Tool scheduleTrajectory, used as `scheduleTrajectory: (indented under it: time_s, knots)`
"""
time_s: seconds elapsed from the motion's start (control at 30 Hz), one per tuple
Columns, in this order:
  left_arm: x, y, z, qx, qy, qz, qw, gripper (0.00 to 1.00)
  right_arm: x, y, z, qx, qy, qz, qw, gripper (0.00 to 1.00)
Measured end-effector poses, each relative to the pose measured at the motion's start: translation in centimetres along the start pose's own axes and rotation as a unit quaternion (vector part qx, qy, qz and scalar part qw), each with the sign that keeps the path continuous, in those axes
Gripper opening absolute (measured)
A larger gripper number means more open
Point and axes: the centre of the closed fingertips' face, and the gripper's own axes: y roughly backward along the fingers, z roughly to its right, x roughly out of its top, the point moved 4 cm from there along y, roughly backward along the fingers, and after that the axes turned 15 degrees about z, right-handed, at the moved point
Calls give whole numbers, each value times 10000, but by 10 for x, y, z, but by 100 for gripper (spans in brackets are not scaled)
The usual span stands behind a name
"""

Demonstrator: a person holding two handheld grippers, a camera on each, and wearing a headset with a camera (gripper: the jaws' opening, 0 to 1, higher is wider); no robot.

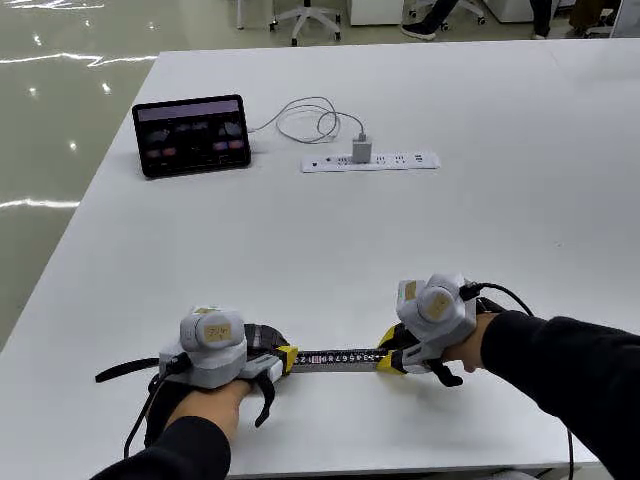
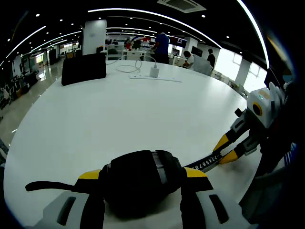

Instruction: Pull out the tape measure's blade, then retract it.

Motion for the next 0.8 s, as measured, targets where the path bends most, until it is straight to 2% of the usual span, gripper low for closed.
scheduleTrajectory:
  time_s: [0.8]
  knots:
    - [0, 0, 0, -18, 8, 11, 10000, 60, 7, -10, -2, 67, 13, 81, 9999, 11]
